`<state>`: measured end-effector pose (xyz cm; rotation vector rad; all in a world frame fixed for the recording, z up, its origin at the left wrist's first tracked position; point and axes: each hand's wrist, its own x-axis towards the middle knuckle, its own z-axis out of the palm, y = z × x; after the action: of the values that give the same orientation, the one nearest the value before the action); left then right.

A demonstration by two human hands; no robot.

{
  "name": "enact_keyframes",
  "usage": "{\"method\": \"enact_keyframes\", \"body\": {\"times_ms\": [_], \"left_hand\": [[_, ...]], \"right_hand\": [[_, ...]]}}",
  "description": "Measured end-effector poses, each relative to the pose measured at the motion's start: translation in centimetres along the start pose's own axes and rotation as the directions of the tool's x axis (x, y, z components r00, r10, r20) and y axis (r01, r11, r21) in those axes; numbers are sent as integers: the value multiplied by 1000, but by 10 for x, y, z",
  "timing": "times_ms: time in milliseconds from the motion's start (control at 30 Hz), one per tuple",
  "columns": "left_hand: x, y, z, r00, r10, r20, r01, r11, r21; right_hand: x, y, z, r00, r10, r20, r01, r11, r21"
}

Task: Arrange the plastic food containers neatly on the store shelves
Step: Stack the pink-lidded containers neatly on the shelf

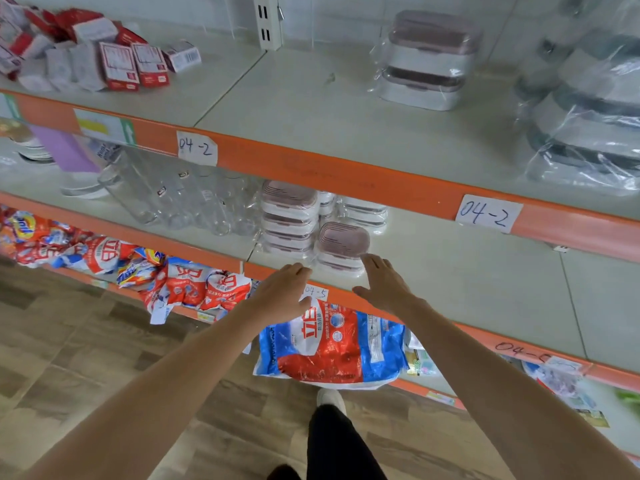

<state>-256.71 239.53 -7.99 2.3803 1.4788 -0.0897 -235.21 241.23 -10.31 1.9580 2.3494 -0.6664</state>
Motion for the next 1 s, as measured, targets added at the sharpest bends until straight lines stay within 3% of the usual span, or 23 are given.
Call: {"method": "enact_keyframes", "body": {"times_ms": [233,367,533,700,800,900,1000], "left_hand": [[45,-11,51,997,-14,-76,5,994,-106],[65,-19,62,991,-45,-129,29,992,-121],[81,-25,65,983,-159,-89,150,983,-101],[103,-9,58,991,-29,-134,16,995,-101],[126,-2,60,998,42,-43,-43,999,-12],[148,-1,69,991,-5,134,-21,981,195],[162,-3,79,986,-55,157,13,966,257]], "right_hand": [[79,24,14,997,13,-79,-15,1000,-15],[103,24,21,994,79,-72,-74,995,70],[81,27,33,981,158,-108,-147,984,102],[29,51,41,970,213,-120,-182,957,228],[0,64,49,959,259,-118,-219,936,275],[-20,74,61,939,309,-149,-255,919,300],[-33,85,74,926,336,-170,-276,913,302]]}}
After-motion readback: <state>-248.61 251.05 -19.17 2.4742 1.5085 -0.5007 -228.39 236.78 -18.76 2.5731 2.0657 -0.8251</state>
